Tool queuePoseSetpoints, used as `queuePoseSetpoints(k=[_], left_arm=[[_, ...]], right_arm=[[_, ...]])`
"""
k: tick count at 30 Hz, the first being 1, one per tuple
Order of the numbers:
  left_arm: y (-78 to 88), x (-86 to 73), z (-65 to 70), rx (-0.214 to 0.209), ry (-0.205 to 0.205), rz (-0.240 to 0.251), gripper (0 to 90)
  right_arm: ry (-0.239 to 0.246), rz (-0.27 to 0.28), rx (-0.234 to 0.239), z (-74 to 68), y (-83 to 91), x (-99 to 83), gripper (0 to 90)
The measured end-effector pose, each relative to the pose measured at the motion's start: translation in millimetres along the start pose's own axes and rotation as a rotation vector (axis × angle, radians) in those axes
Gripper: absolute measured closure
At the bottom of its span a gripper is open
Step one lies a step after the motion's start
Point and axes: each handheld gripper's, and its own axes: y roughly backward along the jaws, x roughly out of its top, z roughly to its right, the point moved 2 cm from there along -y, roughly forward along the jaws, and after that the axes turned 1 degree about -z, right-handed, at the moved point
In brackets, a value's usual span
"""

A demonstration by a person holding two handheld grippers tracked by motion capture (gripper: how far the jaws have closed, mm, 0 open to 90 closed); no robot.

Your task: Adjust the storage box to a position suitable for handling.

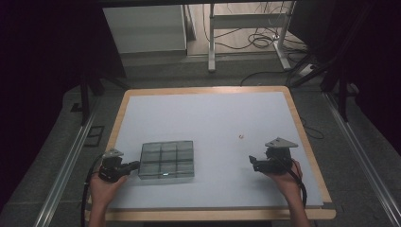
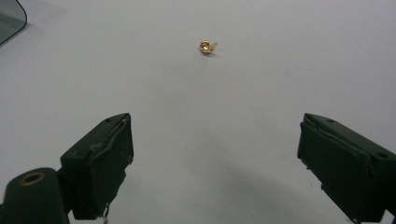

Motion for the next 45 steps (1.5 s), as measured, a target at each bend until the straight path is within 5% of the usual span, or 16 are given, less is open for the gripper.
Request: queuePoseSetpoints(k=[4, 45], left_arm=[[-2.0, 0.7, 1.9, -0.023, 0.004, 0.002, 89.8], [-10.0, 8.3, 8.0, 0.011, -0.003, 0.009, 89.7]], right_arm=[[0.001, 0.001, -0.001, -0.3, 0.6, 0.5, 9.9], [0.013, -0.022, -0.007, -5.5, -6.0, -0.4, 9.9]])
